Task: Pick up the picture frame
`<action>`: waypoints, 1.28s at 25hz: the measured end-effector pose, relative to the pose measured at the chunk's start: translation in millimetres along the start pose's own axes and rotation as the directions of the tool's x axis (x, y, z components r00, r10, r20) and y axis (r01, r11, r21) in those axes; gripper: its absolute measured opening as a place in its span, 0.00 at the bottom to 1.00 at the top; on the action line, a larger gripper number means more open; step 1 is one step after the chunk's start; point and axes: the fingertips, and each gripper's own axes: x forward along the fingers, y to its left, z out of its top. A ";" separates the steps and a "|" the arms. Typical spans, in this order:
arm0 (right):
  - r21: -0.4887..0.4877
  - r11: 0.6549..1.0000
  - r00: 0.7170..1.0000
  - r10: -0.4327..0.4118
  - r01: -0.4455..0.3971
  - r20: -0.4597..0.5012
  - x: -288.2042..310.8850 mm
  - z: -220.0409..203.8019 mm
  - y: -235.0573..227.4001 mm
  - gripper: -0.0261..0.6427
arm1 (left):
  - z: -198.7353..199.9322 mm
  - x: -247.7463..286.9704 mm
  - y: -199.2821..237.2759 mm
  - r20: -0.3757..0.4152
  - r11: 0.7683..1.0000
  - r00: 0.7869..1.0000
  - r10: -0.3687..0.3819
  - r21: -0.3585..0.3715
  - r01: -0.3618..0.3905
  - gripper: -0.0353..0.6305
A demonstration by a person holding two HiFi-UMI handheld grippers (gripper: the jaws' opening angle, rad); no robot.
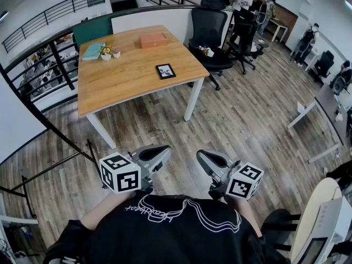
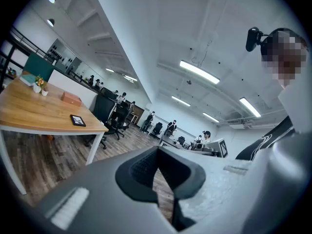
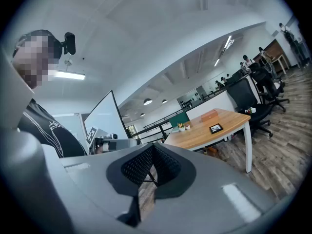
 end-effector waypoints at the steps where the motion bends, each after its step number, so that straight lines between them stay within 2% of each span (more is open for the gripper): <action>1: -0.001 1.000 1.000 -0.001 0.001 -0.001 4.6 -0.4 0.9 0.08 | 1.4 -3.7 2.9 0.003 1.000 1.000 0.001 0.000 -0.001 0.05; 8: 0.012 1.000 1.000 -0.016 0.016 -0.022 24.6 -14.6 8.9 0.08 | -3.1 -29.2 20.1 0.006 0.999 0.999 0.040 0.018 -0.040 0.05; 14: 0.010 0.998 0.997 -0.065 0.065 -0.044 35.2 -31.3 10.9 0.08 | -17.9 -45.2 45.0 0.016 0.996 0.999 0.050 -0.069 -0.049 0.05; 18: -0.029 0.995 0.994 -0.099 0.097 -0.051 31.3 -38.3 19.2 0.08 | -25.7 -49.1 47.2 0.011 0.996 0.999 0.036 -0.084 -0.035 0.05; 23: -0.011 0.992 0.992 -0.126 0.126 -0.011 25.6 -45.0 23.6 0.10 | -34.8 -57.6 48.2 0.002 0.996 1.000 0.027 -0.087 -0.027 0.18; 32: 0.000 0.984 0.984 -0.179 0.179 0.014 21.3 -50.4 7.5 0.28 | -39.6 -51.0 60.1 -0.026 0.999 0.999 0.039 -0.037 -0.040 0.34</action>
